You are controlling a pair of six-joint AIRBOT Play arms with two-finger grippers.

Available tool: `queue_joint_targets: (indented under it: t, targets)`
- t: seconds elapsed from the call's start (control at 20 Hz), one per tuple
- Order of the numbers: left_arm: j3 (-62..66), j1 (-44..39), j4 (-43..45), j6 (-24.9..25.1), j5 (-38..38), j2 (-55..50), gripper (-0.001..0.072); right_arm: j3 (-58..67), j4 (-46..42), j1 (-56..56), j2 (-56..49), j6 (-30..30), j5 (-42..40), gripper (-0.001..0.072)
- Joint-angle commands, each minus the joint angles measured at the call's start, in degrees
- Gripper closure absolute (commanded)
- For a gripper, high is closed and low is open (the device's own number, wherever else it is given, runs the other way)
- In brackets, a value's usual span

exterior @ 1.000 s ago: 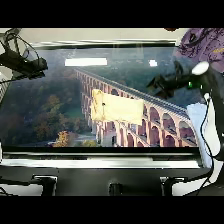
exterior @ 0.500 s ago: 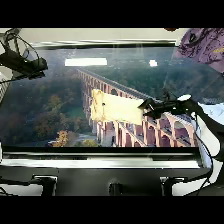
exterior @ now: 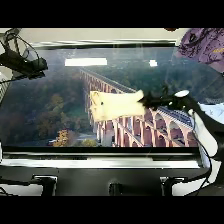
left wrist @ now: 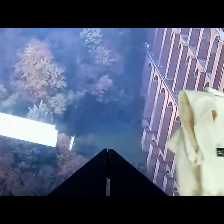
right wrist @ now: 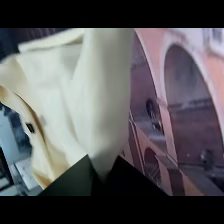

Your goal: Fold the clothes and pants, and hang the long-sleeved shirts on hangers.

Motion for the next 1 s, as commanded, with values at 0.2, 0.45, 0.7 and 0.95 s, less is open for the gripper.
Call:
queue_joint_targets:
  t: [0.2, 0.45, 0.7, 0.95]
  targets:
    - [-0.02, 0.02, 0.0, -0.02, 0.02, 0.0, 0.0686, 24.76, -7.39, -12.83, 0.57, 16.24, 3.54, 0.0676]
    - [-0.02, 0.02, 0.0, -0.22, 0.0, 0.0, 0.0686, 32.85, -11.69, -20.83, 1.03, 26.47, 3.13, 0.0676]
    - [-0.02, 0.02, -0.02, -0.85, -0.44, 0.0, 0.0686, 33.44, -15.67, -29.03, 5.55, 31.93, 1.62, 0.0676]
    - [-0.02, 0.02, -0.02, -0.85, -0.48, 0.0, 0.0686, 33.44, -22.16, -34.42, 9.51, 38.23, 3.8, 0.0676]
